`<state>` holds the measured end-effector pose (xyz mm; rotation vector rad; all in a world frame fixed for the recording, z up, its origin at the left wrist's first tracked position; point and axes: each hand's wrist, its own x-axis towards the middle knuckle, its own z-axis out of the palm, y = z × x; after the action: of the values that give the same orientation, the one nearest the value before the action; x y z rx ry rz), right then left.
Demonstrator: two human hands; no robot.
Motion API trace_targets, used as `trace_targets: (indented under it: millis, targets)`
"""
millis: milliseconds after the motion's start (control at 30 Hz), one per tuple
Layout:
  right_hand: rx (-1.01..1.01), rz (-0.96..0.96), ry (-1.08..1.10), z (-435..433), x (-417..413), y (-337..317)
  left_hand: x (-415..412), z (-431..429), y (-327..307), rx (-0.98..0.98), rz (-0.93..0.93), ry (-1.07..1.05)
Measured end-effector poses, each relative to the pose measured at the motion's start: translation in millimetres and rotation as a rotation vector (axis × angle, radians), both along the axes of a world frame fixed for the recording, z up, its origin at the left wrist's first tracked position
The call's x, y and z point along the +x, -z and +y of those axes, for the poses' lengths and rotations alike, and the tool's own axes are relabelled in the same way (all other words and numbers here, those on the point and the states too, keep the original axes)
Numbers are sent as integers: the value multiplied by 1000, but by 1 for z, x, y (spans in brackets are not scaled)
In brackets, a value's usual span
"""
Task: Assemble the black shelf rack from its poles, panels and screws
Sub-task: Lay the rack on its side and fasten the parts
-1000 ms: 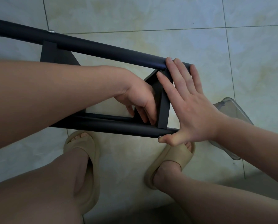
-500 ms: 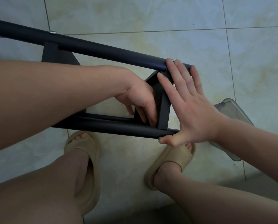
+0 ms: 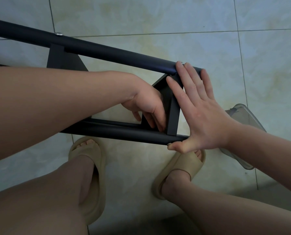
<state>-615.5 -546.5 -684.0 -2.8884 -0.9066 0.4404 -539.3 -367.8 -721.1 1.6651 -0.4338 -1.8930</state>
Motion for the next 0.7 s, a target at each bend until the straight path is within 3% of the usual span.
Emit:
trace_targets:
  millis: [700]
  targets:
    - [16,-11,-37,-6,11,0,7,-1,-2,-14,2,-25]
